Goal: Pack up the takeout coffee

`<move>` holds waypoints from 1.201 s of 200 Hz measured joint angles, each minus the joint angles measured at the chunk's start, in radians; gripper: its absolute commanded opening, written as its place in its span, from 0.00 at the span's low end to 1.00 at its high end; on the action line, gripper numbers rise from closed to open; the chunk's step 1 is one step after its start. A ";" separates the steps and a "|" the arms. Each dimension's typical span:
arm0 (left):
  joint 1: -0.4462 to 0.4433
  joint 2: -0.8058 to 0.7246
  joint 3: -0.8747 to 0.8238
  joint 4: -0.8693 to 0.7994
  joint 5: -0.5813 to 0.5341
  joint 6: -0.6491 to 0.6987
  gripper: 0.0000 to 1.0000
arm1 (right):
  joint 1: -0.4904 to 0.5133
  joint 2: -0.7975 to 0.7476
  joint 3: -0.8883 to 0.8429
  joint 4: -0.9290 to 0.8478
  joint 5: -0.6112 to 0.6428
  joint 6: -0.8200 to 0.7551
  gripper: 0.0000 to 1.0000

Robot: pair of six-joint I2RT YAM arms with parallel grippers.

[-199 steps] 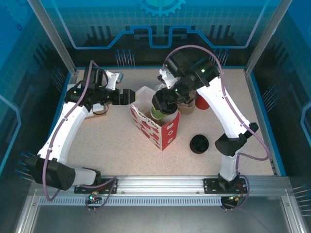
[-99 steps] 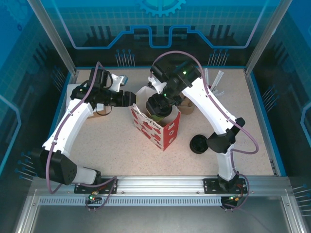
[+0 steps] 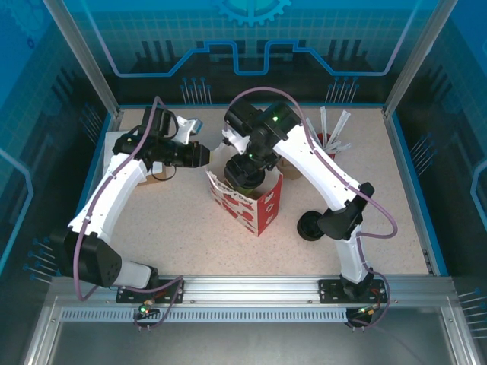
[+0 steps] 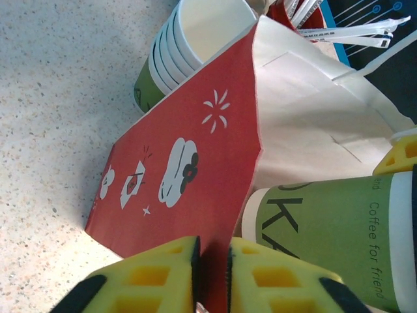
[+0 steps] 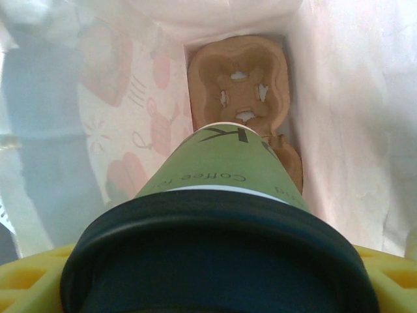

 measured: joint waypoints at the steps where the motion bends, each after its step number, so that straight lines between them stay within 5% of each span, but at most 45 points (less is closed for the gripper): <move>1: -0.001 0.000 0.000 0.000 0.000 0.003 0.12 | 0.000 0.000 0.000 0.000 0.000 -0.001 0.80; 240: -0.009 0.026 0.066 -0.080 -0.079 0.146 0.10 | 0.007 0.026 -0.225 -0.001 0.082 -0.132 0.82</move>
